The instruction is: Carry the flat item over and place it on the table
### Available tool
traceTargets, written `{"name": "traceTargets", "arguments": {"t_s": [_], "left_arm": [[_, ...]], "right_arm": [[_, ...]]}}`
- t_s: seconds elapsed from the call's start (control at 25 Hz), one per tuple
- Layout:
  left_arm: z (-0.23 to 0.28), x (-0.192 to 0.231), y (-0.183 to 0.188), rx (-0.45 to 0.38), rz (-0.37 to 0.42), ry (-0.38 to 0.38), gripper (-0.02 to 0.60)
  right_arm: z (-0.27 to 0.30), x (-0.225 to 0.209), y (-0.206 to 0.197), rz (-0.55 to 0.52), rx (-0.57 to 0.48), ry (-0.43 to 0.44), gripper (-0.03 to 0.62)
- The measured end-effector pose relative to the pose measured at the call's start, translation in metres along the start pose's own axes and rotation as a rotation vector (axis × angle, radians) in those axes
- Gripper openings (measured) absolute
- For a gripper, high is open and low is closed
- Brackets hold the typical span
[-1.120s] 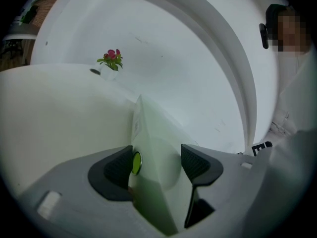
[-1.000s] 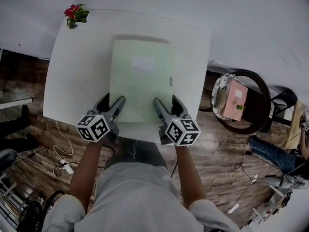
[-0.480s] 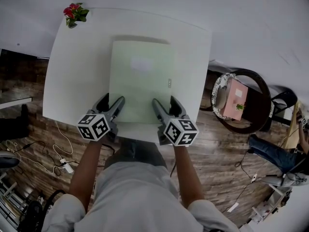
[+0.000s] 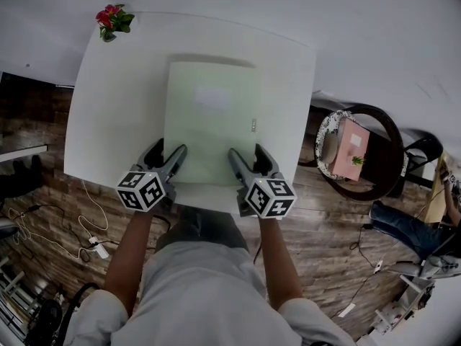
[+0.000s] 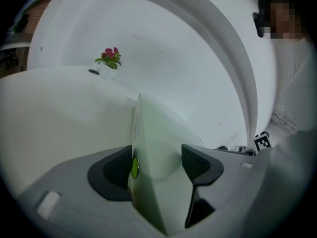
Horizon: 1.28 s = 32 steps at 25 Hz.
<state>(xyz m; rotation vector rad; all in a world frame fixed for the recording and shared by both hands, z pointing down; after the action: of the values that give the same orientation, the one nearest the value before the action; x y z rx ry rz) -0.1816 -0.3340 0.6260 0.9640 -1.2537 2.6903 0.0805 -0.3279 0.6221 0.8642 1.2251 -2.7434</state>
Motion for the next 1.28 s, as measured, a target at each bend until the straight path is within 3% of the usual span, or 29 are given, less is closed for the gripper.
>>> {"name": "traceTargets", "arguments": {"t_s": [0.24,0.4,0.56,1.0,1.28], "left_arm": [[-0.007,-0.005,0.005,-0.019,0.039,0.025,0.285],[-0.019,-0.007,0.009,-0.051,0.061,0.047,0.207],[-0.027,-0.015,0.014,-0.076,0.115,0.047,0.170],[-0.048,-0.037,0.017,-0.116,0.187,0.045,0.081],[-0.068,-0.049,0.024,-0.162,0.215,0.048,0.036]], "right_arm": [[-0.008,0.002,0.004,-0.016,-0.030,-0.008,0.334],[-0.022,0.003,0.011,-0.031,-0.078,-0.029,0.234],[-0.033,0.007,0.016,-0.047,-0.116,-0.051,0.163],[-0.065,0.018,0.021,-0.070,-0.188,-0.080,0.040],[-0.087,0.032,0.026,-0.091,-0.231,-0.084,0.011]]}}
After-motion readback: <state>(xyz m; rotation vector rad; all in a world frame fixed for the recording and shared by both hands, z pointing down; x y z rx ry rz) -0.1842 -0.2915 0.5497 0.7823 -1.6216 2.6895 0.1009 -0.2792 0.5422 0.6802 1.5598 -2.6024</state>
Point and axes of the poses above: the fingertips, and each gripper's own axes: z forward along the fingers, x to its left, y out of its top, the point moved 7 cm from there along -z, backward along the fingers
